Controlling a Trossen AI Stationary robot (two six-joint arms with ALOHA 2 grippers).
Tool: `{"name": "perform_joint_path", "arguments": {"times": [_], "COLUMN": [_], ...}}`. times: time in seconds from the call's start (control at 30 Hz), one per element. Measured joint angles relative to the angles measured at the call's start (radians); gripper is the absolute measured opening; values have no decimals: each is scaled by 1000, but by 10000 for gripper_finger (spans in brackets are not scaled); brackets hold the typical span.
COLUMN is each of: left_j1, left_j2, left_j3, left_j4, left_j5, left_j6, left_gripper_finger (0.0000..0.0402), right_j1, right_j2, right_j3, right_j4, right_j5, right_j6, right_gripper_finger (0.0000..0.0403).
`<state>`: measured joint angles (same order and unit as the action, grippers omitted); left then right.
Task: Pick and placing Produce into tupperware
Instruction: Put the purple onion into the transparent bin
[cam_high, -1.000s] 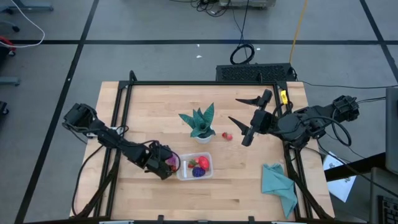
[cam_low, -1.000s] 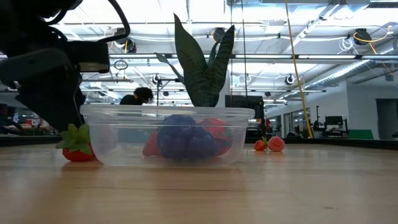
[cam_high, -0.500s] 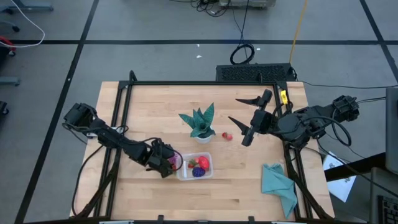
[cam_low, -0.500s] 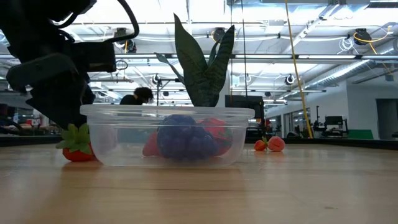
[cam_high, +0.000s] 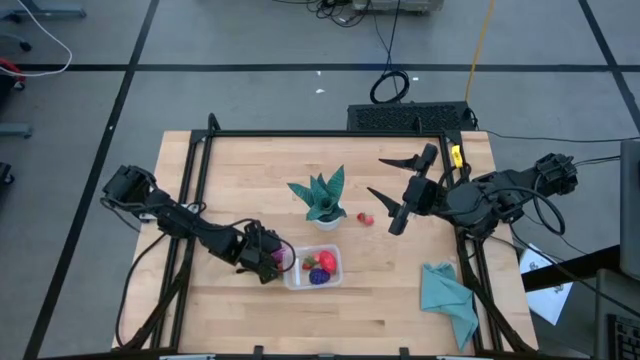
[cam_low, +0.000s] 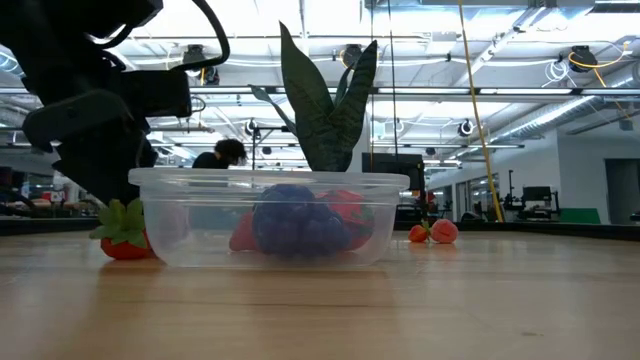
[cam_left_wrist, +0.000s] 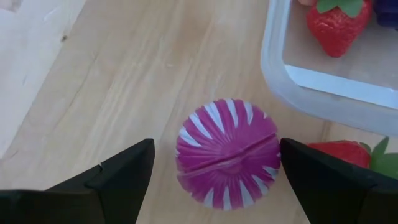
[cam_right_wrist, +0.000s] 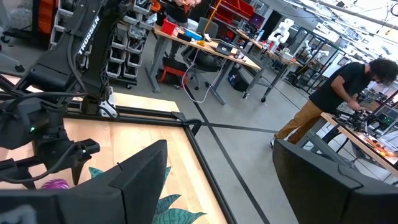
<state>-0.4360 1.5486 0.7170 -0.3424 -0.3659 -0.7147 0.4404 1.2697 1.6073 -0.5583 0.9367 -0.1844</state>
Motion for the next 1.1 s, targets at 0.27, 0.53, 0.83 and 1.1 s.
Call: {"name": "perform_joint_path", "arguments": {"times": [0.27, 0.53, 0.83, 1.1], "left_j1": [0, 0, 0, 0], "left_j2": [0, 0, 0, 0], "left_j3": [0, 0, 0, 0], "left_j4": [0, 1, 4, 3], "left_j5": [25, 25, 25, 25], "left_j6": [-5, -5, -12, -27], "left_gripper_finger": [329, 255, 253, 255], "right_j1": [0, 0, 0, 0], "right_j2": [0, 0, 0, 0], "right_j3": [0, 0, 0, 0], "right_j4": [0, 0, 0, 0], "right_j5": [0, 0, 0, 0], "right_j6": [0, 0, 0, 1], "right_gripper_finger": [281, 281, 281, 281]}}
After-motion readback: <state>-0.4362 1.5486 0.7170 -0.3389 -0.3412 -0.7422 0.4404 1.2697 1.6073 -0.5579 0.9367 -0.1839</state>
